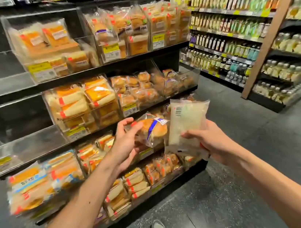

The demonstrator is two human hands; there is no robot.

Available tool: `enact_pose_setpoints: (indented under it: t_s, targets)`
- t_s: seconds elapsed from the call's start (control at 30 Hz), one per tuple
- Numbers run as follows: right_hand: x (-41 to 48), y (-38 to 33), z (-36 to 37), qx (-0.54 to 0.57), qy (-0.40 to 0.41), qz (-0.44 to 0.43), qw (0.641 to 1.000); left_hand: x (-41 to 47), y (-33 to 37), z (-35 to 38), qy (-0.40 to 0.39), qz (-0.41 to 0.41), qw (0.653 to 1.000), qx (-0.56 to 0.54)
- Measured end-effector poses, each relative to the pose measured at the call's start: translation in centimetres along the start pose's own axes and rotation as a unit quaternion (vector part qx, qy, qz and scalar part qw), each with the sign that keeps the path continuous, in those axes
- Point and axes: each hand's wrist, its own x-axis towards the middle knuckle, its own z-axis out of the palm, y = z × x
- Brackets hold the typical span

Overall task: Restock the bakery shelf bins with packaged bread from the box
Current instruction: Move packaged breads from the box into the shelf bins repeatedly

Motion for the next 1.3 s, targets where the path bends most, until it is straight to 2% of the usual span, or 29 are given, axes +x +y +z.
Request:
enact_pose_setpoints:
  t_s: [0.17, 0.37, 0.43, 0.57, 0.63, 0.8, 0.93, 1.07, 1.13, 1.3]
  targets:
    - [8.0, -0.3, -3.2, 0.027, 0.033, 0.012, 0.999, 9.3, 0.0, 3.2, -0.03, -0.134, 0.985, -0.107]
    - [20.4, -2.2, -7.6, 0.014, 0.08, 0.036, 0.996, 21.3, 1.6, 7.5, -0.053, -0.176, 0.966, -0.182]
    - [24.2, -2.7, -8.7, 0.01, 0.092, 0.04, 0.995, 25.0, 2.5, 9.2, -0.056, -0.177, 0.964, -0.189]
    - [30.3, -3.6, -11.0, 0.029, 0.116, 0.068, 0.99, 30.9, 3.5, 14.1, -0.113, -0.192, 0.968, -0.118]
    - [33.1, -4.2, -12.3, 0.035, 0.117, 0.069, 0.99, 33.9, 3.5, 16.6, -0.128, -0.179, 0.974, -0.053]
    - [40.8, -5.6, -16.8, 0.057, 0.1, 0.079, 0.99, 41.0, 3.8, 21.9, -0.03, -0.037, 0.987, 0.151]
    - [47.9, -6.7, -20.8, 0.069, 0.036, 0.098, 0.992, 46.7, 4.6, 25.6, -0.063, 0.057, 0.967, 0.238]
    - [54.5, -8.7, -24.4, 0.054, -0.031, 0.117, 0.991, 51.1, 6.3, 28.8, -0.097, 0.066, 0.957, 0.264]
    - [57.4, -9.2, -25.6, 0.044, -0.061, 0.128, 0.989, 53.5, 7.0, 29.4, -0.083, 0.07, 0.947, 0.302]
    - [62.9, -10.3, -28.5, 0.046, -0.089, 0.15, 0.984, 59.3, 7.4, 29.2, 0.027, 0.101, 0.924, 0.368]
